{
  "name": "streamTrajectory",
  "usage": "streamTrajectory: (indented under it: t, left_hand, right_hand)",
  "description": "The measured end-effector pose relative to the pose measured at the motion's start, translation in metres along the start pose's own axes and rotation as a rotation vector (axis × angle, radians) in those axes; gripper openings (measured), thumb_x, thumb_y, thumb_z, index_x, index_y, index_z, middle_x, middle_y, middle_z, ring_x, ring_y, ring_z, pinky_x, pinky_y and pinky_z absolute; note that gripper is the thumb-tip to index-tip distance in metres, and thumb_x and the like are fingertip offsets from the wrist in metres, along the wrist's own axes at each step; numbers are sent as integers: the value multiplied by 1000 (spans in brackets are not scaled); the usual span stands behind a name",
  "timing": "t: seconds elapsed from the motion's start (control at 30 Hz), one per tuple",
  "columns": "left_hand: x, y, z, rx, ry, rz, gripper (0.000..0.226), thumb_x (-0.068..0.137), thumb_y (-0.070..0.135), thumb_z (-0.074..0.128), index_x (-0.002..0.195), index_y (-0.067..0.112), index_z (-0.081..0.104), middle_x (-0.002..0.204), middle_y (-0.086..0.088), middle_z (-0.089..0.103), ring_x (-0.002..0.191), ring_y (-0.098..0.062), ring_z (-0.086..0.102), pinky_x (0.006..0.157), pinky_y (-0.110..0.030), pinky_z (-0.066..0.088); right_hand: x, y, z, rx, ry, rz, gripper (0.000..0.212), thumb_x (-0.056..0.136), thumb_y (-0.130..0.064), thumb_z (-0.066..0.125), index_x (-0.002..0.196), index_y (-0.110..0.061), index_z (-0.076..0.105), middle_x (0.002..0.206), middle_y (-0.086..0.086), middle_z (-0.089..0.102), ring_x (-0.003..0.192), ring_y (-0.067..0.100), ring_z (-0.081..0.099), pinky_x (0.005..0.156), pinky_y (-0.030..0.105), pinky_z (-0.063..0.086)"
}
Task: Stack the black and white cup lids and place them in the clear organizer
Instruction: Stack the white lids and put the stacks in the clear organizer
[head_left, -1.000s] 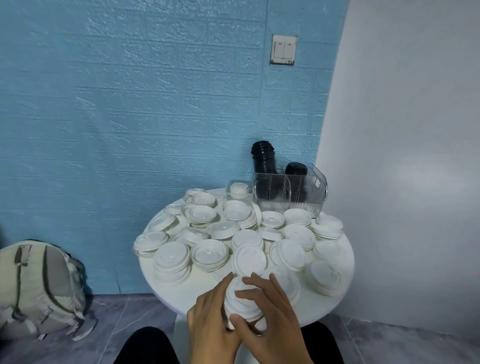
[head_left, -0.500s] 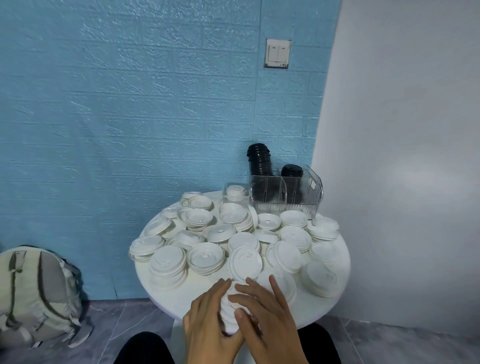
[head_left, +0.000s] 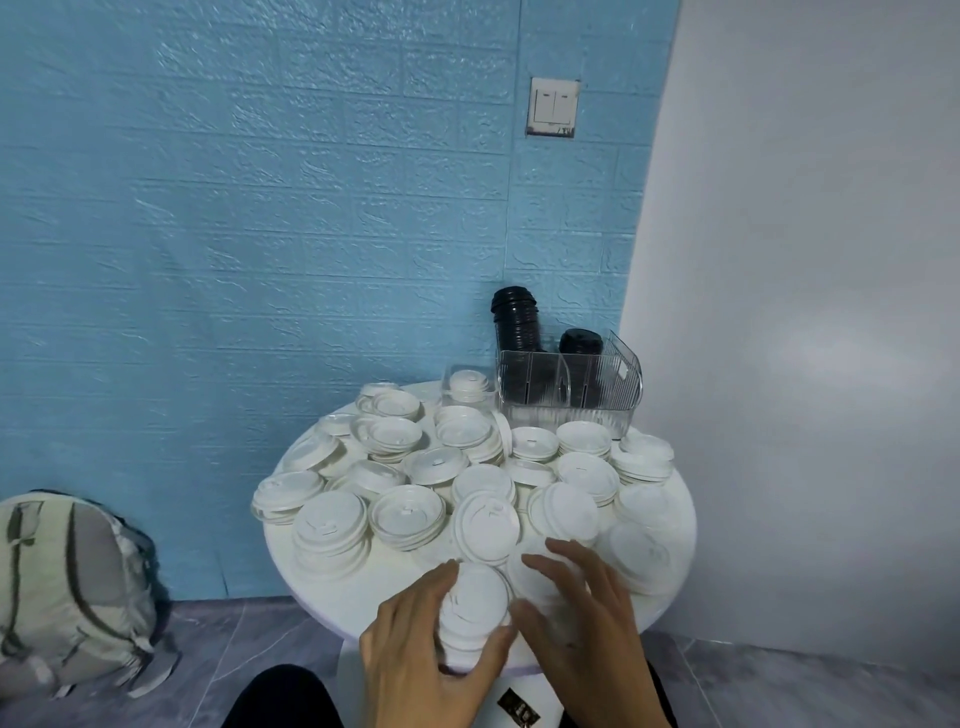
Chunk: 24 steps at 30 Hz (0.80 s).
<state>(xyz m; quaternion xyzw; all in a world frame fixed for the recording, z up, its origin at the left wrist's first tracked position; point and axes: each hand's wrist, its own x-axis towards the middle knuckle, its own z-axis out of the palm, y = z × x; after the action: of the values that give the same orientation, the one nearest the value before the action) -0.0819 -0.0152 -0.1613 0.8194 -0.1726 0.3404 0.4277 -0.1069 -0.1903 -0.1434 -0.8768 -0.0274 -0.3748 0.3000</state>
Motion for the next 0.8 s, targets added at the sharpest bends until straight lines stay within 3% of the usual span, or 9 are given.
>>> streamTrajectory:
  t: [0.23, 0.4, 0.5, 0.57, 0.7, 0.8]
  left_hand:
    - [-3, -2, 3, 90, -33, -23, 65, 60, 76, 70, 116, 44, 70, 125, 23, 63, 113, -5, 54, 87, -32, 43]
    - [-2, -3, 5, 80, -63, -38, 64, 55, 77, 74, 108, 43, 73, 121, 20, 65, 110, -6, 56, 87, -29, 40]
    - [-2, -3, 4, 66, -54, -33, 62, 56, 75, 75, 109, 43, 73, 121, 22, 64, 110, -5, 55, 88, -21, 34]
    - [-2, -3, 4, 59, -38, -20, 62, 57, 72, 75, 112, 44, 70, 123, 23, 64, 111, -4, 55, 88, -24, 37]
    - [-1, -4, 1, 61, -11, 14, 61, 60, 67, 73, 117, 45, 66, 125, 21, 65, 111, -3, 55, 84, -34, 48]
    - [-1, -4, -4, 34, -23, -7, 68, 58, 65, 75, 120, 38, 66, 124, 23, 64, 111, -4, 55, 90, -27, 46]
  right_hand:
    - [5, 5, 7, -14, -17, 21, 28, 78, -53, 66, 104, -44, 64, 131, -10, 61, 118, 14, 56, 96, 33, 41]
    - [11, 1, 6, 17, -47, 63, 25, 70, -43, 74, 94, -41, 68, 122, -12, 66, 107, 22, 66, 86, 40, 57]
    - [14, -2, 3, 46, -42, 85, 21, 67, -46, 75, 86, -39, 70, 116, -22, 64, 102, 14, 67, 81, 26, 52]
    - [15, -3, -1, 73, -20, 85, 22, 69, -52, 71, 88, -40, 69, 116, -26, 62, 101, 6, 66, 78, 21, 51]
    - [18, -8, -6, 126, 30, 67, 26, 74, -42, 78, 97, -40, 67, 117, -29, 59, 107, -6, 60, 83, 15, 48]
    - [19, -17, -8, 185, 49, 32, 31, 76, -38, 81, 104, -40, 66, 119, -27, 59, 112, -7, 58, 87, 7, 44]
